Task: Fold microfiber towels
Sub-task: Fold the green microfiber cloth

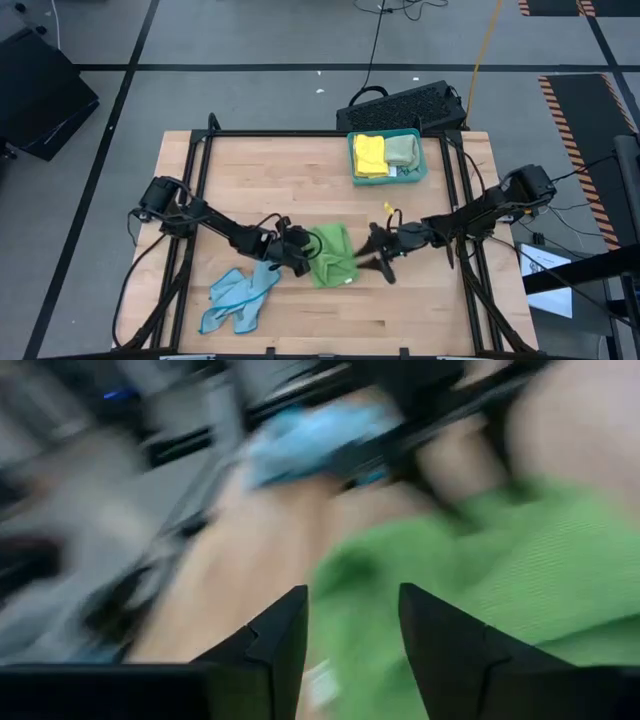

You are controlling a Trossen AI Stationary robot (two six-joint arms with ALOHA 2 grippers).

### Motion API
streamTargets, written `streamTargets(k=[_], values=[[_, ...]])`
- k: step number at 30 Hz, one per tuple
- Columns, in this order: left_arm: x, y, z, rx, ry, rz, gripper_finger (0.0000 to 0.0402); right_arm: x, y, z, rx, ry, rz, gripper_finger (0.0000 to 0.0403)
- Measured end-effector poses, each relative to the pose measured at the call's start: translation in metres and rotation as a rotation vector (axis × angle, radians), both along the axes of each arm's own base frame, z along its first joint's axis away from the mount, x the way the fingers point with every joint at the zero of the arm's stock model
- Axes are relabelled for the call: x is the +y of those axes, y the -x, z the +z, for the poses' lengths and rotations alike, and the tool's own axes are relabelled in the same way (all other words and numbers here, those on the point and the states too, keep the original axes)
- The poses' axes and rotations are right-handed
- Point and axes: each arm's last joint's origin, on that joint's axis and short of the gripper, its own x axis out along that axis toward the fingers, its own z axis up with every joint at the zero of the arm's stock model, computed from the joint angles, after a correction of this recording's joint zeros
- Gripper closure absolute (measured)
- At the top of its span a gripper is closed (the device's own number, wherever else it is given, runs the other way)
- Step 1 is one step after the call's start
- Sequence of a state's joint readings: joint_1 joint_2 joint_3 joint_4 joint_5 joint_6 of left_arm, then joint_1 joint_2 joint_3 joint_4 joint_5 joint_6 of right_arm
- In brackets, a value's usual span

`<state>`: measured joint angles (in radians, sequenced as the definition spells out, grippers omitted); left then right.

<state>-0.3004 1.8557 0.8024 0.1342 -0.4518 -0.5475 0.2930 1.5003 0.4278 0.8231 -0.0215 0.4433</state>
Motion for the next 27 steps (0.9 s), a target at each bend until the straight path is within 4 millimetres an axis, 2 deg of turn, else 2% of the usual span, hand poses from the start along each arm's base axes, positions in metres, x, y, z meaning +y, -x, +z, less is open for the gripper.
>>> streamTargets(k=[2,4,8,12,18,22,27], values=[[-0.001,-0.002,0.001,-0.018,-0.005,-0.022,0.0188,-0.006,-0.005,0.002,-0.007,0.02,-0.106,0.0246],[0.0,-0.003,0.002,-0.024,-0.009,-0.033,0.0188,-0.011,-0.013,0.006,-0.022,0.039,-0.132,0.0238],[0.005,-0.004,0.002,-0.016,-0.004,-0.029,0.0188,-0.013,-0.028,0.006,-0.006,0.091,-0.074,0.0226],[0.012,-0.005,0.001,0.009,0.002,-0.017,0.0188,-0.005,-0.037,-0.005,0.071,0.118,0.013,0.0223],[0.02,-0.006,0.001,0.023,0.001,-0.016,0.0188,0.011,-0.033,-0.022,0.132,0.17,0.019,0.0223],[0.024,-0.007,0.001,0.028,-0.003,-0.023,0.0188,0.016,-0.029,-0.03,0.183,0.24,-0.061,0.0223],[0.026,-0.007,0.001,0.032,-0.006,-0.024,0.0188,0.023,-0.025,-0.02,0.136,0.28,-0.116,0.0223]])
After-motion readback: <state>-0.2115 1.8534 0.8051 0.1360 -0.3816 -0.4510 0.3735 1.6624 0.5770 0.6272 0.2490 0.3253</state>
